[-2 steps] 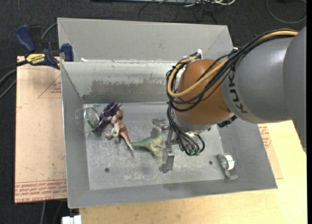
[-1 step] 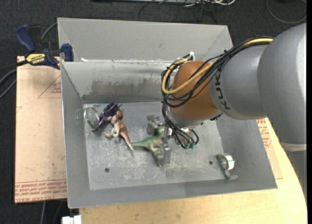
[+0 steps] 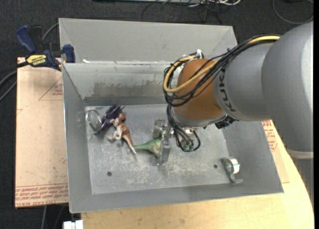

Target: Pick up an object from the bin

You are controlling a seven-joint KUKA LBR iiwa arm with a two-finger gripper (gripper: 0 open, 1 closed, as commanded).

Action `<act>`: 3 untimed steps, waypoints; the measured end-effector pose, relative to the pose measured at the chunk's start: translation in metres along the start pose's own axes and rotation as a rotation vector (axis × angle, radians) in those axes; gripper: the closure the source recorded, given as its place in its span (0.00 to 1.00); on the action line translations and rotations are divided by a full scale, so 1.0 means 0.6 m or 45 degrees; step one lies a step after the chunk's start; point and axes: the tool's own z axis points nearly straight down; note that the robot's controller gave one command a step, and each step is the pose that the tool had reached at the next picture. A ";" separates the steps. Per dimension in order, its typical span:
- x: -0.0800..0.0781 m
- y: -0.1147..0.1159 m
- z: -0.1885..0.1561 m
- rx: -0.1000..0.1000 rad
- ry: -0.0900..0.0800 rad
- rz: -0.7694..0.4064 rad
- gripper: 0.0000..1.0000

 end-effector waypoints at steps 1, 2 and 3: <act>0.000 0.000 0.000 0.000 0.000 0.000 1.00; -0.004 -0.008 -0.142 0.001 0.007 0.002 1.00; -0.020 -0.012 -0.033 -0.002 -0.006 0.130 1.00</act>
Offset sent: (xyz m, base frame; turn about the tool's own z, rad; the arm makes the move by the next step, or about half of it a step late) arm 0.0070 -0.0168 0.2297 0.0000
